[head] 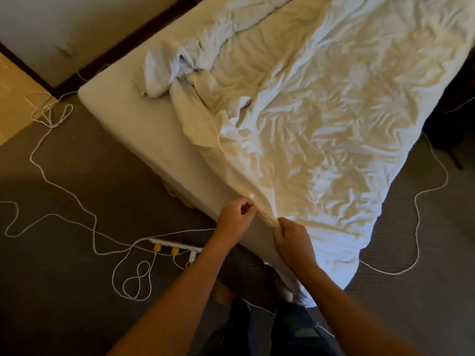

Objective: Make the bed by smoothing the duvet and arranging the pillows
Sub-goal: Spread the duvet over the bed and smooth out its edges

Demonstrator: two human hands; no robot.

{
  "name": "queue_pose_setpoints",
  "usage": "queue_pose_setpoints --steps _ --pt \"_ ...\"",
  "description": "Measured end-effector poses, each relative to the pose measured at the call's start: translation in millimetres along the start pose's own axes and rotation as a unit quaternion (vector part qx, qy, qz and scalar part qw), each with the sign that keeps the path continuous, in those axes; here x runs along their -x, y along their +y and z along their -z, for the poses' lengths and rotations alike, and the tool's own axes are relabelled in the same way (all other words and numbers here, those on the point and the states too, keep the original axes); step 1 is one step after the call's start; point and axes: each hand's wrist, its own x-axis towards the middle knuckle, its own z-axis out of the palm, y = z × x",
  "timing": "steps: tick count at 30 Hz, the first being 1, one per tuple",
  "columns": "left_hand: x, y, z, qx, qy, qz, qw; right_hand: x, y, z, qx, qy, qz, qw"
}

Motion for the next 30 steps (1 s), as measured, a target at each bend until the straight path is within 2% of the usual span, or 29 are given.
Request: queue_pose_setpoints --steps 3,7,13,20,26,30 --pt "-16 1 -1 -0.082 -0.043 -0.073 0.993 -1 -1 9 -0.035 0.023 -0.046 0.998" --pt "-34 5 -8 -0.197 -0.077 -0.146 0.967 -1 -3 22 -0.107 0.059 -0.090 0.988" --pt "-67 28 -3 -0.228 -0.072 -0.204 0.949 -9 2 44 -0.156 0.074 -0.114 0.978" --pt "-73 41 29 -0.215 -0.113 -0.306 0.920 -19 2 58 -0.131 0.046 -0.115 0.984" --pt "-77 64 50 -0.235 -0.173 -0.296 0.909 -32 -10 53 -0.100 0.040 -0.100 0.989" --pt "-92 77 60 -0.190 -0.239 -0.277 0.911 -41 -34 39 -0.095 0.144 -0.035 0.984"
